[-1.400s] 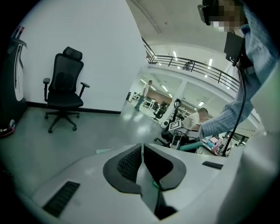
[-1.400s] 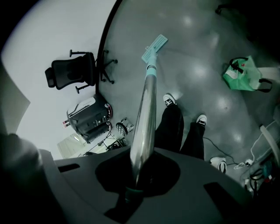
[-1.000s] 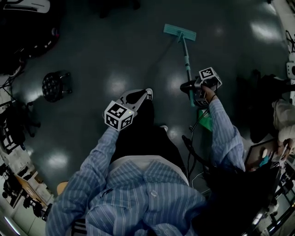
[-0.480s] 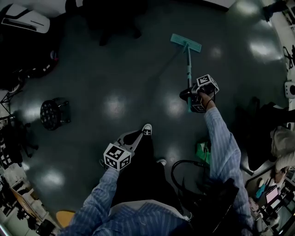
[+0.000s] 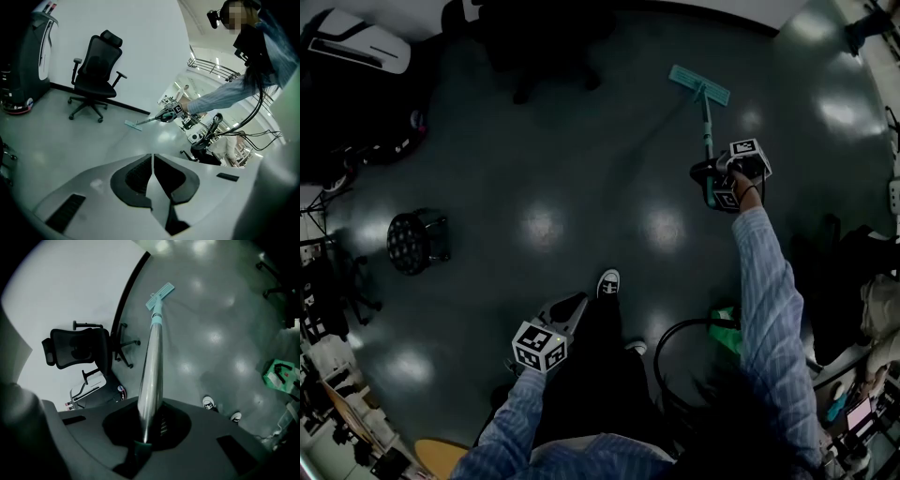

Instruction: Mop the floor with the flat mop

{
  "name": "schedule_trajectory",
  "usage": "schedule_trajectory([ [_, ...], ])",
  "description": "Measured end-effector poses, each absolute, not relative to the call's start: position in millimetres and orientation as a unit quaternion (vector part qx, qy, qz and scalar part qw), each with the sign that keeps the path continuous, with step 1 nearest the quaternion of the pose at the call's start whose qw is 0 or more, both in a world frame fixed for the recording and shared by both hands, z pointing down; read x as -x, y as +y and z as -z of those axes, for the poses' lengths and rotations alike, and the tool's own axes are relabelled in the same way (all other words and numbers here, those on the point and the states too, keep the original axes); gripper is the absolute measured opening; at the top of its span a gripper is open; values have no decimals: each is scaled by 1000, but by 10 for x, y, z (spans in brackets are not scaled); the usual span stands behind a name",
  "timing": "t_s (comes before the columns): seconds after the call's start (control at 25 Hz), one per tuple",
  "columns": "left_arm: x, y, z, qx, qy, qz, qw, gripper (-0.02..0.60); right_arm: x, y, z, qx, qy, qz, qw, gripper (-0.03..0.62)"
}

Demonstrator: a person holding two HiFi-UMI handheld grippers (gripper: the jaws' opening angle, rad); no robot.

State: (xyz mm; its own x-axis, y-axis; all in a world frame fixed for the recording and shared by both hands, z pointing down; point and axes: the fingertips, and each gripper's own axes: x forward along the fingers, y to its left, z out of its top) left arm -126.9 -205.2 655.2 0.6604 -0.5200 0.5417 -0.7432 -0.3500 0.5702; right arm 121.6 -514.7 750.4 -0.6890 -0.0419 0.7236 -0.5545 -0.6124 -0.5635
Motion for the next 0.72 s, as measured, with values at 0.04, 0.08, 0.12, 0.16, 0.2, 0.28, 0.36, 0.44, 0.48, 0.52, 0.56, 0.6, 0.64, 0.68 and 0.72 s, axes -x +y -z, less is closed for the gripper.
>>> schedule_trajectory([
  [0.04, 1276, -2037, -6535, -810, -393, -133, 414, 18, -1210, -5134, -7490, -364, -413, -821, 154, 18],
  [0.08, 1286, -2016, -6513, -810, -397, -133, 411, 18, -1203, -5090, -7473, -364, -414, -820, 153, 18],
  [0.12, 1301, -1994, -6491, -809, -402, -133, 408, 18, -1195, -5021, -7451, -363, -413, -821, 154, 18],
  [0.16, 1320, -1976, -6472, -808, -407, -132, 404, 18, -1188, -4936, -7423, -361, -413, -821, 156, 18],
  [0.2, 1338, -1961, -6455, -807, -411, -131, 402, 18, -1186, -4839, -7393, -359, -412, -823, 157, 18],
  [0.28, 1344, -1924, -6413, -807, -413, -125, 402, 18, -1209, -4609, -7336, -353, -411, -825, 161, 18],
  [0.36, 1300, -1875, -6339, -813, -406, -119, 401, 18, -1266, -4336, -7275, -348, -410, -825, 172, 18],
  [0.44, 1234, -1812, -6245, -820, -397, -115, 396, 18, -1316, -4045, -7198, -343, -410, -825, 185, 18],
  [0.48, 1201, -1773, -6201, -824, -394, -114, 392, 18, -1329, -3892, -7156, -340, -409, -825, 188, 18],
  [0.52, 1166, -1729, -6160, -827, -391, -115, 387, 18, -1337, -3731, -7119, -337, -409, -826, 191, 18],
  [0.56, 1127, -1680, -6119, -830, -388, -116, 382, 18, -1344, -3562, -7087, -333, -409, -828, 192, 18],
  [0.6, 1083, -1628, -6074, -834, -386, -117, 377, 18, -1352, -3384, -7060, -329, -409, -829, 192, 18],
  [0.64, 1033, -1573, -6021, -837, -384, -117, 372, 18, -1364, -3197, -7035, -326, -409, -831, 192, 18],
  [0.68, 981, -1513, -5961, -841, -381, -114, 367, 18, -1379, -3000, -7012, -323, -409, -832, 192, 18],
  [0.72, 931, -1447, -5898, -844, -379, -111, 363, 18, -1394, -2796, -6991, -320, -408, -832, 195, 18],
])
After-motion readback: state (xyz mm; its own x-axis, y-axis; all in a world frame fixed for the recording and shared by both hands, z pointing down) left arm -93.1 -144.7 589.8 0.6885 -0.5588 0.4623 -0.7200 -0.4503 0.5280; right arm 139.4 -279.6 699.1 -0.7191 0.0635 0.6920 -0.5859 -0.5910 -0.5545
